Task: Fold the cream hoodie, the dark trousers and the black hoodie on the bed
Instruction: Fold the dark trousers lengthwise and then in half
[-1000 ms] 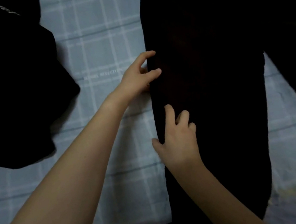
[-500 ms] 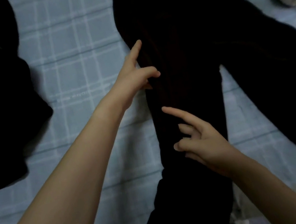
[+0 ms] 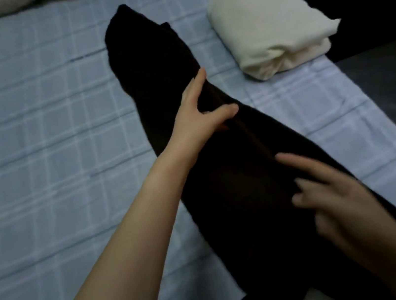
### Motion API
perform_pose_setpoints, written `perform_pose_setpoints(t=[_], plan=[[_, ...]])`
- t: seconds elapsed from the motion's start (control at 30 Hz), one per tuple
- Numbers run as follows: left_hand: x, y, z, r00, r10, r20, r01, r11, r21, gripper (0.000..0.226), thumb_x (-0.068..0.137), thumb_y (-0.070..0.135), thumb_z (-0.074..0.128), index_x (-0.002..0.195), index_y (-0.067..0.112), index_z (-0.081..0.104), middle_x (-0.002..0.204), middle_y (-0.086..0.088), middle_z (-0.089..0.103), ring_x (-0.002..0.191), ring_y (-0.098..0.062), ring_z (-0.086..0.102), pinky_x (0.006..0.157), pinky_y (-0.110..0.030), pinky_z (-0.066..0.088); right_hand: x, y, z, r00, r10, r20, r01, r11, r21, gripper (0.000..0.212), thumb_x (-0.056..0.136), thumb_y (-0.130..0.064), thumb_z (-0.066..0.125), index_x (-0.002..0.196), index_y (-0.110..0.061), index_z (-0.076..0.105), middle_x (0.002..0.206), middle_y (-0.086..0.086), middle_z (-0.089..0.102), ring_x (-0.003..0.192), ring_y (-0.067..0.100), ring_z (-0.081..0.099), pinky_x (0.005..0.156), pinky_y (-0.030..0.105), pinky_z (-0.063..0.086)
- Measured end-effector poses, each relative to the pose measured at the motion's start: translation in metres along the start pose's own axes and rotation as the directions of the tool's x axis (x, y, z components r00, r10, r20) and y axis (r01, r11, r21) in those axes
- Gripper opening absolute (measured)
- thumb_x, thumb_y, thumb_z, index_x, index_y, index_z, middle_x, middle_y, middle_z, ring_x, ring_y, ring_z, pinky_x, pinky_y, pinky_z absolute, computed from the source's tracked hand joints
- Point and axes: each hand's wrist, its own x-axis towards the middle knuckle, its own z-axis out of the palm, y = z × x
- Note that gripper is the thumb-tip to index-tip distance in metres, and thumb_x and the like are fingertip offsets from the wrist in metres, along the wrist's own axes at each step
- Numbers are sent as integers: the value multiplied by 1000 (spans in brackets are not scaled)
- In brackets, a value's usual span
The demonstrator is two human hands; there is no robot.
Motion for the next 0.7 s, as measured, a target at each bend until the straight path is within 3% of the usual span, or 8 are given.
perform_pose_setpoints(t=[0.13,0.2,0.3,0.37,0.43,0.5,0.6,0.7], plan=[[39,-37,71,990,-136,-36,140,978,155,89,81,22,80,154,26,30,164,9,5,146,-17,25,107,-44,46,36,0,-86,965,-5,-263,-74,954,-292,50,90,11,50,113,-26,74,104,8,77,60,11,71,54,18,53],[45,-56,87,993,-91,-73,106,964,244,86,82,24,79,154,26,31,163,10,5,144,-16,29,105,-41,48,53,21,-107,964,53,-260,-147,921,-360,46,91,8,51,112,-26,74,105,6,77,76,13,74,67,25,58],[48,-73,89,995,-3,-102,34,952,304,86,80,28,81,152,27,35,163,7,10,110,-6,63,84,-26,58,63,41,-123,965,70,-252,-153,933,-326,41,93,0,55,107,-32,76,106,3,76,90,15,73,70,25,58],[48,-77,86,994,30,-102,7,941,338,86,80,31,81,152,28,35,163,6,11,74,3,65,68,-14,54,59,46,-122,969,112,-219,-144,980,-138,34,94,-7,58,112,-31,74,110,9,74,97,18,72,69,24,57],[47,-75,85,995,33,-94,4,929,371,85,81,33,80,152,29,34,163,5,10,70,-1,64,69,-16,56,46,52,-114,972,181,-152,-164,979,119,31,89,-16,68,118,-27,71,117,10,72,106,21,70,76,29,58],[47,-72,86,995,28,-91,11,917,400,85,82,34,79,153,28,32,163,5,9,92,-10,67,84,-26,58,27,57,-105,969,243,-43,-228,947,226,48,76,-24,77,123,-30,67,123,7,70,110,22,69,77,35,59],[49,-69,88,994,3,-108,43,905,424,86,83,35,78,153,27,30,164,5,8,134,-21,47,106,-39,48,0,49,-100,968,235,84,-240,969,62,70,73,-23,82,135,-41,54,120,10,71,110,27,69,79,41,60],[50,-67,92,988,5,-151,67,881,469,85,82,39,77,153,29,30,164,6,8,146,-15,27,113,-23,30,-4,28,-122,990,136,28,-132,984,-118,63,75,-18,80,130,-41,60,94,16,75,85,30,74,71,43,61]])
